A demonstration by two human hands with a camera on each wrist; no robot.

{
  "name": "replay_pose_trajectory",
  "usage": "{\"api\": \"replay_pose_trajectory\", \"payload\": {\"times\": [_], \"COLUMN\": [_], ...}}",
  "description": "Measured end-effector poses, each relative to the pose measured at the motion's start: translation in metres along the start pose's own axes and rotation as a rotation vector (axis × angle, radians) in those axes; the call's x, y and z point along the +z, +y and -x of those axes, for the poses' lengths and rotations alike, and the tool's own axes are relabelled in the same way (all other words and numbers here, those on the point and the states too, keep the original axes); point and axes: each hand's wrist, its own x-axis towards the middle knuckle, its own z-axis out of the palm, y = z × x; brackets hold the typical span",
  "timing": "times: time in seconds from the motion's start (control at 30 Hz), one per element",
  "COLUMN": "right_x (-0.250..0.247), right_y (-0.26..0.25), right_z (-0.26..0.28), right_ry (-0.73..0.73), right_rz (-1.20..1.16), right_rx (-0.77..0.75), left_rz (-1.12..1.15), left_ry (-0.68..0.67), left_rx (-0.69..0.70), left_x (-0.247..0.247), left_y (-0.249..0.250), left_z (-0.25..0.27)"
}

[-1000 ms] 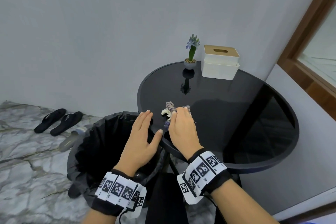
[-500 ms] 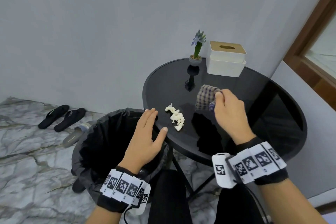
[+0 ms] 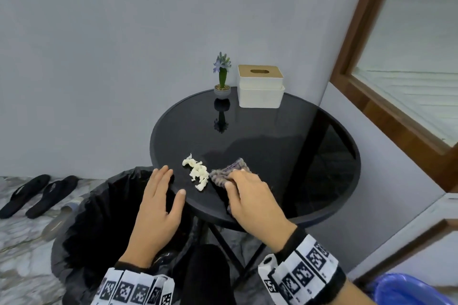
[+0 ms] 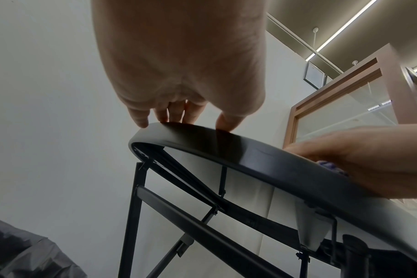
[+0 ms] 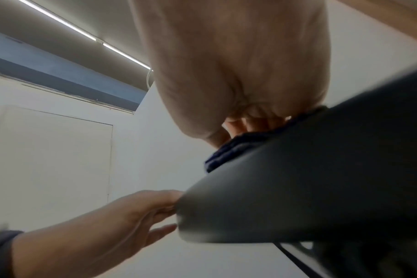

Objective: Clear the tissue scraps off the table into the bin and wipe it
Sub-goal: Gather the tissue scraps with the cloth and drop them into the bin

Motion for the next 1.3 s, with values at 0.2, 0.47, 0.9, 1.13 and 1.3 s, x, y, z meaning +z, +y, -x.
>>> {"api": "replay_pose_trajectory", "payload": {"times": [0.2,0.47,0.9,1.13,1.3], "right_x": [0.005,-0.031,-0.029,-0.038,-0.039], "right_y": [-0.004,0.045,0.088,0.09,0.096], "right_z": [0.018,0.047,0.024,0.035,0.031], "right_ry": [-0.095,-0.072,-0.085,-0.159,-0.108], "right_rz": [0.155,0.258,0.332,0.242,0.283], "right_rx": [-0.029,0.012,0.154,0.046,0.057], "left_rz": [-0.024,-0.016,-0.057,-0.06,-0.073], "left_ry": [-0.014,-0.026,-0.03,-0.037,-0.042], "left_rx": [-0.017,-0.041,-0.041,-0.043,-0.048], "left_x": [-0.002,-0.001,-0.001,-0.001,-0.002], "left_y": [0.005,0.012,0.016,0.015,0.015], "left_z": [0.003,0.01,0.008,0.009,0.01]}}
